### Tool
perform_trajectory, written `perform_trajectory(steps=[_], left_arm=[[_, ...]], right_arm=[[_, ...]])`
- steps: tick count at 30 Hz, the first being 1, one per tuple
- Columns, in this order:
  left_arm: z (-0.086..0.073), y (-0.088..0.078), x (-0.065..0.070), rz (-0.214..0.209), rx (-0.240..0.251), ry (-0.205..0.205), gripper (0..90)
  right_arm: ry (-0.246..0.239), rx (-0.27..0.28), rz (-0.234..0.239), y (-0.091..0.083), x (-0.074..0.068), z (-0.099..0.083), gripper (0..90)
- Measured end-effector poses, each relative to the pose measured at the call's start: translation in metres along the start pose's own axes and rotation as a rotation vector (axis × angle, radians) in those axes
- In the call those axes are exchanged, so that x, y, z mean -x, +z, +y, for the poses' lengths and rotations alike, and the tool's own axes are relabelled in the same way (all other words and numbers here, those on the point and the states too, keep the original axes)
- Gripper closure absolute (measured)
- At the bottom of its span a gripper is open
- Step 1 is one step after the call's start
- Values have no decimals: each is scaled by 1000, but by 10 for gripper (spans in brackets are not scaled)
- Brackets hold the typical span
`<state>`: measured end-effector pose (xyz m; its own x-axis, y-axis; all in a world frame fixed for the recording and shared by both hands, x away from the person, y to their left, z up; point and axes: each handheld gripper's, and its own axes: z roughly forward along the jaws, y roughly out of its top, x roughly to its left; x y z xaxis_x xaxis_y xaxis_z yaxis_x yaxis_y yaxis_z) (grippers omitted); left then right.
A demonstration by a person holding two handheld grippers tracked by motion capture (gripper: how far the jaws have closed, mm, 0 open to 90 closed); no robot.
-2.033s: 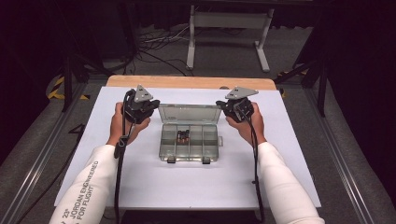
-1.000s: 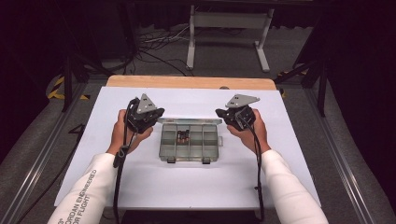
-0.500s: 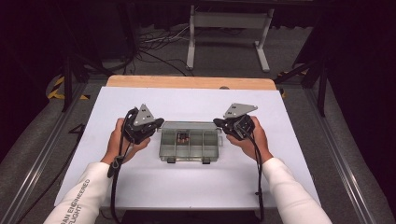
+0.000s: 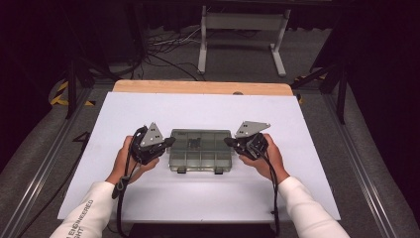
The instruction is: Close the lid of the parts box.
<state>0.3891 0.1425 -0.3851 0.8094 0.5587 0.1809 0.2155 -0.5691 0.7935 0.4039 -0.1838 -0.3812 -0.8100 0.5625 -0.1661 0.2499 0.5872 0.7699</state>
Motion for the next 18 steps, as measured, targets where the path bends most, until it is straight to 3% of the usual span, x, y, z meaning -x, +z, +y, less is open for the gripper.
perform_trajectory(steps=[18], left_arm=[[-25,13,15,-8,-17,39,897]], right_arm=[[-28,-29,2,10,-18,-21,900]])
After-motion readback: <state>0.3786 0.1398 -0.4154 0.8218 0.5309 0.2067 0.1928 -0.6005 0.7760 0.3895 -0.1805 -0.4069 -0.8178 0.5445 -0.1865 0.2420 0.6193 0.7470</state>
